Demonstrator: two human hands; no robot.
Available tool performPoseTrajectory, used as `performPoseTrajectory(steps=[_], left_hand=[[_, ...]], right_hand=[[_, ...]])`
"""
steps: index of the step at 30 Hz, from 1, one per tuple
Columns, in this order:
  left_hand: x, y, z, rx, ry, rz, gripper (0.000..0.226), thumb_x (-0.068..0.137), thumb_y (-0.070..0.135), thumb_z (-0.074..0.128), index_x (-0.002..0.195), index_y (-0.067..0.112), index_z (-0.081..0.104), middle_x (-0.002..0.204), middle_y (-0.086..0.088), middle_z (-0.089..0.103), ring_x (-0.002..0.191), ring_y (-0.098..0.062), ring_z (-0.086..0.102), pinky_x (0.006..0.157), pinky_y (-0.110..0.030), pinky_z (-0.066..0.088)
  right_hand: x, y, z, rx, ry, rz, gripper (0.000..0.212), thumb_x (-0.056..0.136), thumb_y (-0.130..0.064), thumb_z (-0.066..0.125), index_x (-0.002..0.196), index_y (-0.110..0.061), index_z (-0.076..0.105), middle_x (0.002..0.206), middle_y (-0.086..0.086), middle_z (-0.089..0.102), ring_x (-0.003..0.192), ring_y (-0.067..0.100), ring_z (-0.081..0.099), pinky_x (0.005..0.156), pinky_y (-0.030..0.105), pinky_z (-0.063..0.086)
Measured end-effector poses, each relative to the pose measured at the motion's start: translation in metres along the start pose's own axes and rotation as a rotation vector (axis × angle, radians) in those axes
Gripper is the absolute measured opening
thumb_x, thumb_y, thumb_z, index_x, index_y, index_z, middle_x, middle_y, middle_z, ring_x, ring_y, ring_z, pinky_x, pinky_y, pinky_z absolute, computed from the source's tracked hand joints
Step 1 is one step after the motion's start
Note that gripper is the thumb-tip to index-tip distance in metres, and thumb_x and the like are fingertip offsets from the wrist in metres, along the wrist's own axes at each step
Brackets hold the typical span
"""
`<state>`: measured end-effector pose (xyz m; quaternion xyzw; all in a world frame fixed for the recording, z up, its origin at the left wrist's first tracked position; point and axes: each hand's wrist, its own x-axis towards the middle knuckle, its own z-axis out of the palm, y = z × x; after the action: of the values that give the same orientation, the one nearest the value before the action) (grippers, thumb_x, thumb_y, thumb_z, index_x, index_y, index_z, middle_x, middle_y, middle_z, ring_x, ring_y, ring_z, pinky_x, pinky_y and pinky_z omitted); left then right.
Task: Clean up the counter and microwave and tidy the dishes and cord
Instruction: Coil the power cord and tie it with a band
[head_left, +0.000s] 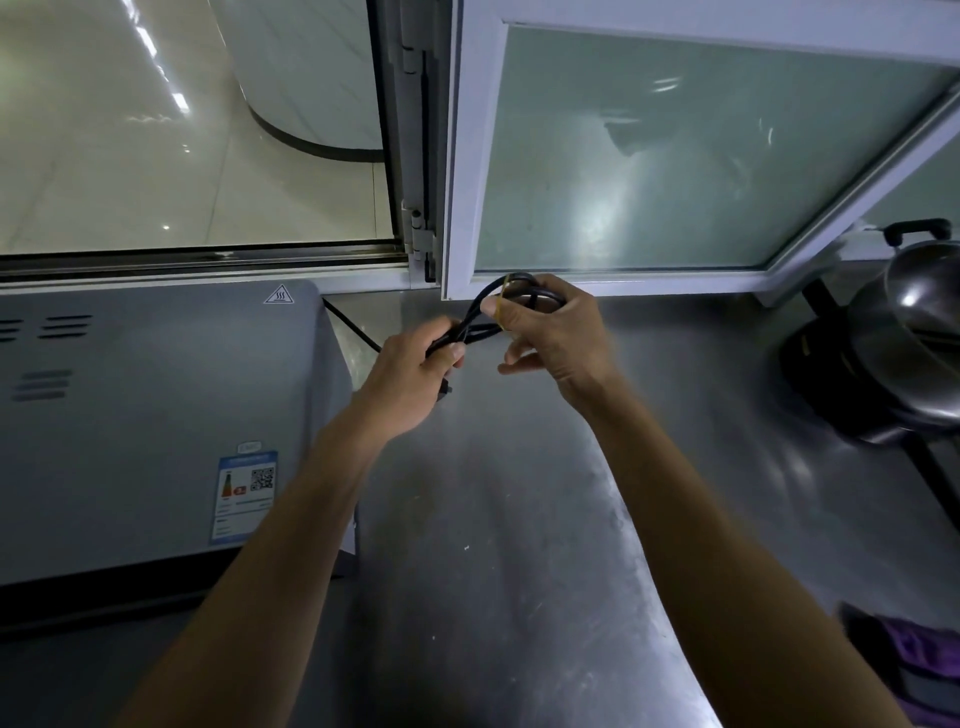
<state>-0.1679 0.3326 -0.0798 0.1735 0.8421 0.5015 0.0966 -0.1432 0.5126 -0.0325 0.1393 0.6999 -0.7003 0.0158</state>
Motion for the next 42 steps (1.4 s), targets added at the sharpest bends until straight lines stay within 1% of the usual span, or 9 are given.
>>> performPoseTrajectory(steps=[6,8,15,23,29,34,37,39,42], left_hand=[[0.002,-0.003,-0.003,-0.075,0.014,-0.046,0.026,0.102,0.016,0.050,0.077,0.021,0.055,0.067,0.005,0.056,0.056,-0.007,0.051,0.054,-0.026,0.043],[0.003,-0.002,-0.004,-0.065,0.017,-0.049,0.025,0.103,0.016,0.050,0.079,0.016,0.057,0.070,-0.004,0.059,0.057,-0.007,0.051,0.054,-0.020,0.041],[0.007,-0.001,-0.002,-0.237,0.095,-0.101,0.021,0.102,0.012,0.049,0.086,0.006,0.061,0.078,-0.016,0.062,0.068,-0.017,0.057,0.058,-0.018,0.045],[0.005,0.004,-0.007,-0.278,0.161,-0.139,0.021,0.102,0.007,0.049,0.087,-0.002,0.061,0.070,-0.004,0.059,0.056,-0.002,0.053,0.053,-0.012,0.041],[0.012,-0.004,-0.008,-0.333,0.217,-0.203,0.026,0.101,0.012,0.052,0.077,0.012,0.060,0.065,0.005,0.060,0.063,-0.016,0.058,0.062,-0.034,0.049],[0.011,-0.004,-0.007,-0.318,0.205,-0.207,0.023,0.102,0.012,0.051,0.082,0.007,0.061,0.069,0.001,0.061,0.058,-0.008,0.056,0.056,-0.019,0.045],[0.013,-0.004,-0.008,-0.358,0.254,-0.222,0.022,0.101,0.010,0.051,0.085,0.005,0.064,0.069,-0.001,0.061,0.061,-0.008,0.056,0.056,-0.017,0.044],[0.014,-0.005,-0.010,-0.359,0.262,-0.226,0.022,0.101,0.009,0.051,0.084,0.001,0.063,0.068,-0.003,0.059,0.059,-0.010,0.053,0.054,-0.017,0.042],[0.013,-0.007,-0.010,-0.324,0.222,-0.206,0.025,0.101,0.010,0.050,0.082,-0.002,0.060,0.069,-0.011,0.058,0.056,-0.013,0.051,0.048,-0.024,0.041]], right_hand=[[0.012,0.012,0.002,0.162,-0.045,0.032,0.034,0.082,-0.011,0.080,0.104,-0.010,0.055,0.088,0.004,0.067,0.059,0.021,0.058,0.058,0.034,0.055],[0.015,0.016,0.000,0.205,-0.080,0.057,0.028,0.088,-0.009,0.074,0.108,-0.008,0.055,0.093,0.008,0.068,0.062,0.020,0.060,0.058,0.033,0.054],[0.021,0.024,0.014,0.470,-0.147,0.096,0.015,0.096,-0.002,0.053,0.105,-0.012,0.049,0.101,0.011,0.065,0.068,0.021,0.062,0.055,0.029,0.048],[0.013,0.041,0.031,0.097,-0.066,-0.014,0.016,0.095,0.003,0.052,0.099,0.002,0.067,0.090,0.012,0.065,0.076,0.018,0.060,0.056,0.031,0.049],[0.009,0.041,0.034,-0.185,-0.015,-0.172,0.028,0.093,0.009,0.045,0.098,0.002,0.072,0.105,0.017,0.061,0.081,0.016,0.065,0.053,0.031,0.057],[0.012,0.048,0.027,-0.391,-0.071,-0.156,0.034,0.086,0.005,0.044,0.087,-0.008,0.075,0.084,0.009,0.068,0.078,0.025,0.065,0.059,0.034,0.056],[0.009,0.055,0.020,-0.595,-0.201,-0.136,0.037,0.085,0.004,0.046,0.084,-0.016,0.077,0.084,0.003,0.071,0.075,0.011,0.065,0.067,0.020,0.049],[0.006,0.059,0.015,-0.593,-0.239,-0.135,0.037,0.084,0.005,0.047,0.085,-0.016,0.077,0.087,0.002,0.072,0.077,0.009,0.065,0.070,0.016,0.046],[0.005,0.052,0.007,-0.406,-0.093,-0.160,0.031,0.075,-0.004,0.046,0.073,-0.018,0.073,0.077,0.005,0.072,0.075,0.014,0.065,0.071,0.025,0.047]])
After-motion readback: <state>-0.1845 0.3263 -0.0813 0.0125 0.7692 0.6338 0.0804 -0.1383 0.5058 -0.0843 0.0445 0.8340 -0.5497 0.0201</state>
